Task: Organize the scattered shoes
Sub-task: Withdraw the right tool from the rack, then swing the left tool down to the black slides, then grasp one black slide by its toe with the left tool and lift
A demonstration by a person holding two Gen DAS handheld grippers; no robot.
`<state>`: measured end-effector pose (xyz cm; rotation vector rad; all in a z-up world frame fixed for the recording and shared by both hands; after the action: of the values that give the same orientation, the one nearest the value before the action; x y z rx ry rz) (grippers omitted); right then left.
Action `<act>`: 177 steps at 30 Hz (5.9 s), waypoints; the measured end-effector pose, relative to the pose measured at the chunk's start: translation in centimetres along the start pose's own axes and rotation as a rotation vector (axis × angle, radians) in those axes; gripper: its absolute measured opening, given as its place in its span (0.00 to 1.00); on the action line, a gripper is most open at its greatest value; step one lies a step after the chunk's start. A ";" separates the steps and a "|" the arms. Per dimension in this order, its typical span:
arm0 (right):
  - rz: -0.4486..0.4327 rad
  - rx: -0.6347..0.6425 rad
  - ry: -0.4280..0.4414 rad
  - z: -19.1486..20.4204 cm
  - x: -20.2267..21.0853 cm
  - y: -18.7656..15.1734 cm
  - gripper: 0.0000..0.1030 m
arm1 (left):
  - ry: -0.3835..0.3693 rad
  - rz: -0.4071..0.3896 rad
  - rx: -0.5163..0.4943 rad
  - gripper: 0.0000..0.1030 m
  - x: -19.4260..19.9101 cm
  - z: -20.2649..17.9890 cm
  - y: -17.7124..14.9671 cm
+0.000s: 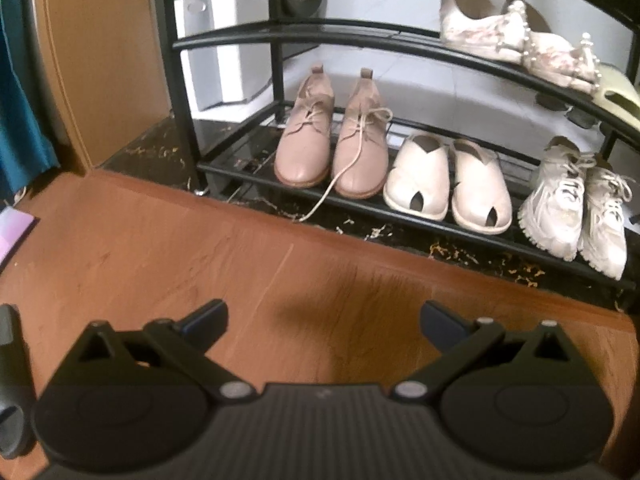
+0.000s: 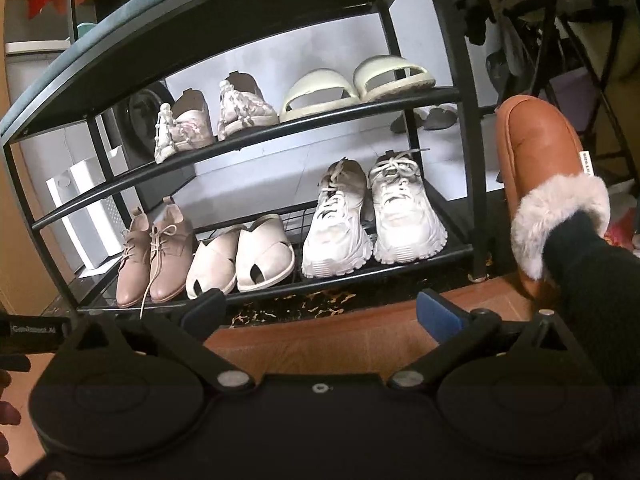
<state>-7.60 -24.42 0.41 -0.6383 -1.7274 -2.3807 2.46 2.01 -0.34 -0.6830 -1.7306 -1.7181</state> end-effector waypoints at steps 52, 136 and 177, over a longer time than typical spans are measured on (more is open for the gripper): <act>-0.032 -0.096 -0.002 -0.9 -1.1 -0.4 1.00 | 0.187 -0.086 0.169 0.99 0.6 7.0 3.2; 0.343 -0.170 0.453 8.2 -1.9 -7.6 1.00 | 0.347 -0.029 0.901 0.90 -1.5 42.5 -14.3; 0.328 -0.245 0.426 6.6 -3.2 -6.7 1.00 | 0.013 0.009 0.700 0.94 -7.5 31.6 -8.2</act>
<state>-5.33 -16.44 -5.04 -0.3680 -1.0817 -2.2943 -0.09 33.73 -10.87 -0.3526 -2.1257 -0.9842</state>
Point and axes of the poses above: each gripper's, at about its wrist camera, not at the fingertips, and x roughly against the way its jaws point, z to its left, y to its top, the point moved 7 cm from there along -x, roughly the way its jaws point
